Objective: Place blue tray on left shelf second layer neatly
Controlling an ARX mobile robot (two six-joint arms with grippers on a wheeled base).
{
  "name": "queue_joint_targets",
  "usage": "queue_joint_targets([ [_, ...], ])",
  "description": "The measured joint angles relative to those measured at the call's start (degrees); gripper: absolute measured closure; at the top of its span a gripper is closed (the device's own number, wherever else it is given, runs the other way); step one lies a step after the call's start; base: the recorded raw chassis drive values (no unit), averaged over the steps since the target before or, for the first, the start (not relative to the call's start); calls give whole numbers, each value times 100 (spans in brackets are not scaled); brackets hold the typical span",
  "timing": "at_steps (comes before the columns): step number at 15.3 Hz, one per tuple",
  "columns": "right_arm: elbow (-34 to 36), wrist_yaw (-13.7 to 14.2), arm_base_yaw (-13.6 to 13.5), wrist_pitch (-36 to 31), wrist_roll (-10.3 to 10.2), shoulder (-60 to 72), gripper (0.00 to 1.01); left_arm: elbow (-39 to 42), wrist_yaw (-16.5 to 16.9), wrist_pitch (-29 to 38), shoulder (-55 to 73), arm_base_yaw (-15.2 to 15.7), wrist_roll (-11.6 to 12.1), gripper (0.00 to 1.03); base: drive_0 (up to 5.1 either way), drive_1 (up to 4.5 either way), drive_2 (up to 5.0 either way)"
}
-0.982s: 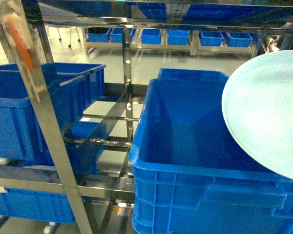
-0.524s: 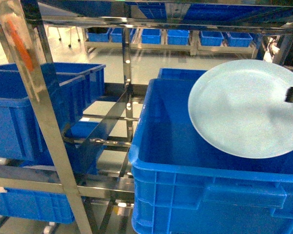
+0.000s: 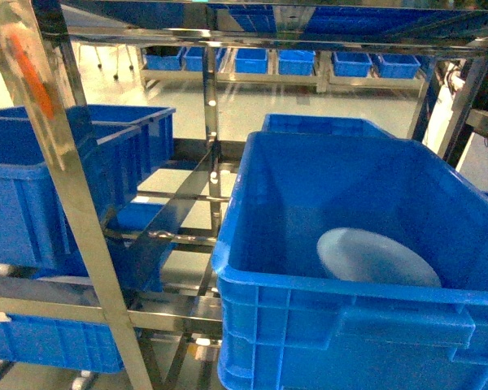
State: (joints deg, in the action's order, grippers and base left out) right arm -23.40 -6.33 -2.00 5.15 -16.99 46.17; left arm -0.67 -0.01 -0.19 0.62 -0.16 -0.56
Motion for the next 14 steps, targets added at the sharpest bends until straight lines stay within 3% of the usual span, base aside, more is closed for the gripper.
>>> queue_joint_targets([
  [1,-44,-354,474,1036,396,-1001,5,0,0,2,0,0,0,5,0,0,0],
  [2,-61,-459,852,1770,739,-1740,2,0,-2,0,0,0,0,5,0,0,0],
  [3,79,-306,761,1451,1049,-2044,6,0,-2,0,0,0,0,5,0,0,0],
  [4,761,354,264,-44,1340,-2535,19,0,0,2,0,-2,0,5,0,0,0],
  [5,1311,468,144,-815,1517,-2924,32,0,0,-11,0,17,2,5,0,0,0],
  [9,1440,654,214,-1222,1563,-2957,45,0,4,-2,0,15,2,5,0,0,0],
  [12,1543,638,199,-1250,1602,-3136,61,0,0,-7,0,15,0,5,0,0,0],
  [14,1751,636,201,-1215,1644,-3300,87,0,-2,-4,2,15,0,5,0,0,0],
])
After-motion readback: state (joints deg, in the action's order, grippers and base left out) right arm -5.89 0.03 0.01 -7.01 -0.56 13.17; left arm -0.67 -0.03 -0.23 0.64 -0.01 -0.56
